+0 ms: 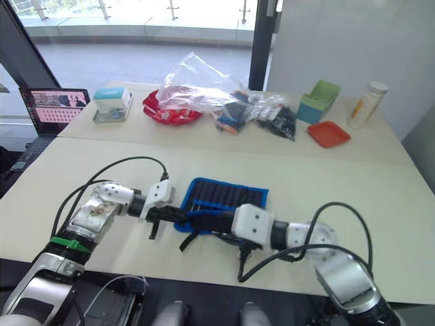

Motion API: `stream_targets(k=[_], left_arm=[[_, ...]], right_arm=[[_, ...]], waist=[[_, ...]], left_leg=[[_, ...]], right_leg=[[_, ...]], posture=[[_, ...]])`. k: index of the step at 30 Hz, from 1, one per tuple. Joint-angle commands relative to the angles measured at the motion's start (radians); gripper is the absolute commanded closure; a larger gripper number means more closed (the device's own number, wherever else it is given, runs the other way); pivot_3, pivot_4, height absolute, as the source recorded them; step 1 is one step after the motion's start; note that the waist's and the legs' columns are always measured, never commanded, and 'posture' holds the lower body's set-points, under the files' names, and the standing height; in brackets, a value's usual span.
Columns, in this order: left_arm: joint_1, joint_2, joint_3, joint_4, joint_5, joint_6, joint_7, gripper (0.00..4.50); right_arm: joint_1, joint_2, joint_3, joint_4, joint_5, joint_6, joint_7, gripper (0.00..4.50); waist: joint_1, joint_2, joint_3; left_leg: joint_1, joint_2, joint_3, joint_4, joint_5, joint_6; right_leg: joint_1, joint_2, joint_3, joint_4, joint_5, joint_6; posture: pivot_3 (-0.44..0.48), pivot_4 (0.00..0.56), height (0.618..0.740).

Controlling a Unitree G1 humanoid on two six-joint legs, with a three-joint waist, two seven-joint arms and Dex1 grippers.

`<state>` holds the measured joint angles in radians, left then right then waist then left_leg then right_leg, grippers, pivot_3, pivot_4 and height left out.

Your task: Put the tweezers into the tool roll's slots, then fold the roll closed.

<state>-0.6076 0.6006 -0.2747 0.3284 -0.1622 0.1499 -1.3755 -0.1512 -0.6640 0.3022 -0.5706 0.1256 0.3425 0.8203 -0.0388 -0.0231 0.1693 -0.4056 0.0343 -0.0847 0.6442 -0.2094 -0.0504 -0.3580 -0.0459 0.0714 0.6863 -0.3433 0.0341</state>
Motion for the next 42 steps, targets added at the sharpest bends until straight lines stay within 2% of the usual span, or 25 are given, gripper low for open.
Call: stream_targets(k=[1, 2, 8, 15, 17, 24, 25, 30, 33, 37, 42], left_arm=[[-0.016, 0.001, 0.017, -0.027, -0.009, -0.003, -0.007, 4.5], [-0.015, 0.003, 0.016, -0.028, -0.006, -0.01, -0.009, 4.5], [-0.011, 0.007, 0.006, -0.015, 0.015, -0.043, -0.017, 4.5], [-0.019, -0.005, 0.01, 0.004, 0.034, -0.049, 0.007, 4.5], [-0.018, -0.001, 0.006, 0.014, 0.045, -0.074, 0.006, 3.89], [-0.026, -0.003, 0.046, 0.002, 0.03, -0.053, 0.048, 1.63], [-0.02, -0.006, 0.074, -0.026, -0.005, -0.017, 0.058, 1.34], [0.021, -0.006, 0.164, -0.127, -0.094, 0.058, 0.104, 1.34], [0.089, -0.043, 0.233, -0.217, -0.158, 0.085, 0.184, 1.34], [0.188, -0.05, 0.219, -0.305, -0.168, 0.107, 0.207, 2.54], [0.198, -0.118, 0.199, -0.325, -0.156, 0.146, 0.313, 4.16]], right_arm=[[0.013, 0.021, 0.013, 0.032, -0.064, -0.051, -0.048, 4.13], [0.017, 0.032, 0.013, 0.056, -0.081, -0.062, -0.067, 4.46], [0.032, 0.113, -0.015, 0.143, -0.082, -0.08, -0.137, 4.46], [0.07, 0.245, -0.07, 0.254, -0.051, 0.023, -0.242, 4.46], [0.082, 0.319, -0.122, 0.267, 0.034, 0.054, -0.26, 4.5], [0.104, 0.339, -0.093, 0.338, -0.004, 0.044, -0.277, 4.5], [0.104, 0.341, -0.09, 0.336, -0.005, 0.046, -0.281, 4.5], [0.108, 0.332, -0.074, 0.328, -0.012, 0.044, -0.281, 4.5], [0.113, 0.33, -0.077, 0.321, -0.009, 0.043, -0.284, 4.5], [0.109, 0.327, -0.07, 0.319, -0.016, 0.048, -0.284, 4.5], [0.106, 0.305, -0.069, 0.311, -0.026, 0.045, -0.278, 4.5]], waist=[[-0.001, 0.0, 0.0], [-0.001, 0.0, 0.0], [-0.003, 0.0, 0.0], [-0.003, 0.0, 0.0], [-0.005, 0.0, 0.0], [-0.006, 0.0, 0.0], [-0.006, 0.0, 0.0], [-0.009, 0.0, 0.0], [-0.008, 0.0, -0.001], [-0.006, 0.0, -0.001], [-0.002, 0.0, -0.001]], left_leg=[[0.0, 0.0, 0.0, 0.0, 0.0, 0.0], [0.0, 0.0, 0.0, 0.0, 0.0, 0.0], [0.0, 0.0, 0.0, 0.0, 0.0, 0.0], [0.001, 0.001, 0.0, 0.0, 0.0, 0.0], [0.001, 0.0, 0.0, 0.0, 0.0, 0.0], [0.002, 0.001, 0.0, 0.0, 0.0, 0.0], [0.002, 0.001, 0.0, 0.0, 0.0, 0.0], [0.002, 0.001, 0.0, 0.0, 0.0, 0.0], [0.003, 0.001, 0.0, -0.001, 0.0, 0.0], [0.004, 0.001, 0.0, -0.001, 0.0, 0.0], [0.004, 0.001, 0.0, -0.001, 0.0, 0.0]], right_leg=[[0.0, 0.0, 0.0, 0.0, 0.0, 0.0], [0.0, 0.0, 0.0, 0.0, 0.0, 0.0], [0.0, 0.0, 0.0, 0.001, 0.0, 0.0], [0.0, 0.0, 0.0, 0.001, 0.0, 0.0], [0.0, 0.0, 0.0, 0.001, 0.0, 0.0], [0.001, 0.001, 0.0, 0.002, 0.0, 0.0], [0.001, 0.001, 0.0, 0.002, 0.0, 0.0], [0.001, 0.001, 0.0, 0.002, 0.0, 0.0], [0.001, 0.001, 0.0, 0.003, 0.0, 0.0], [0.002, 0.0, 0.001, 0.003, 0.0, 0.0], [0.003, 0.0, 0.001, 0.002, 0.0, 0.0]], posture=[[0.0, 0.15, 0.723], [0.0, 0.15, 0.723], [0.0, 0.15, 0.723], [0.0, 0.15, 0.723], [0.0, 0.15, 0.723], [0.0, 0.15, 0.723], [0.0, 0.15, 0.723], [0.0, 0.15, 0.723], [0.0, 0.15, 0.723], [0.0, 0.15, 0.723], [0.0, 0.15, 0.723]])
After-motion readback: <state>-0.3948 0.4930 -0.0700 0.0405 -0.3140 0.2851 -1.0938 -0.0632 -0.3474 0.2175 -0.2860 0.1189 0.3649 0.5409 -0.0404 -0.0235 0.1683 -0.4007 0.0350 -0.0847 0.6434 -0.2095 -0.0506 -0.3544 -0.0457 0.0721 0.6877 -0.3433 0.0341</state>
